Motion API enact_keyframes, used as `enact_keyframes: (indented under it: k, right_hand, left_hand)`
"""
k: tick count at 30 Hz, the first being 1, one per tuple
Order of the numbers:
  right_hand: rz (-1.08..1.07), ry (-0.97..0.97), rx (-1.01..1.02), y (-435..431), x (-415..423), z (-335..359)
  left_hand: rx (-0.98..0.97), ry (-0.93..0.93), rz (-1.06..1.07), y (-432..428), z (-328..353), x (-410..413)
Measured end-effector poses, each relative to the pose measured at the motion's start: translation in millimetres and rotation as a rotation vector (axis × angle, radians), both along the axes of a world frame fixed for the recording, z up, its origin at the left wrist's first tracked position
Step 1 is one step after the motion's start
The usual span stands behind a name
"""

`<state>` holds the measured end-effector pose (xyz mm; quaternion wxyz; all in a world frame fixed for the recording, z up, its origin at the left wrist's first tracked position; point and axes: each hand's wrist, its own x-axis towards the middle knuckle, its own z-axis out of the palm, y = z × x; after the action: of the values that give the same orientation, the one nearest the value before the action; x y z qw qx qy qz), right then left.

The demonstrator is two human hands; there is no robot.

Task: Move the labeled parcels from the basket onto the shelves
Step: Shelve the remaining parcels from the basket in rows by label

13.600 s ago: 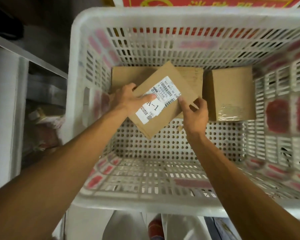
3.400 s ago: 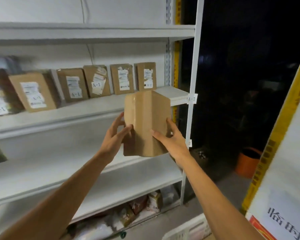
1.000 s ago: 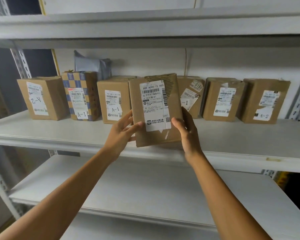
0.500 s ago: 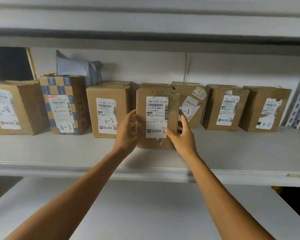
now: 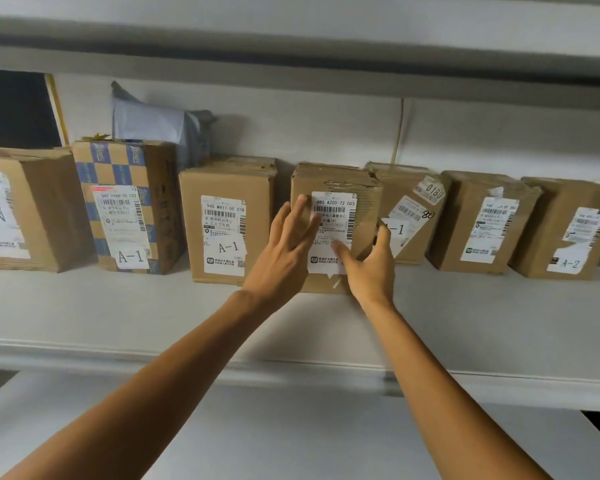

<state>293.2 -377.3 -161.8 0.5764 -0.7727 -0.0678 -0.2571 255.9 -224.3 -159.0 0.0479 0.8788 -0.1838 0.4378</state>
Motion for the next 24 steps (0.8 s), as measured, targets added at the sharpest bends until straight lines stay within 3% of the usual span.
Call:
enact_keyframes:
  k: [11, 16, 19, 24]
  right_hand:
    - [-0.211, 0.024, -0.219, -9, -11, 17]
    - [0.034, 0.107, -0.121, -28, -28, 21]
    - [0.169, 0.153, -0.203, -53, -59, 22]
    - [0.1, 0.191, -0.33, -114, -117, 31]
  left_hand:
    - [-0.026, 0.153, 0.0, -2, 5, -9]
    - [-0.023, 0.367, 0.056, -6, 9, -34]
    - [0.024, 0.463, 0.108, -11, 10, -52]
    - [0.021, 0.638, 0.079, -49, 22, -86]
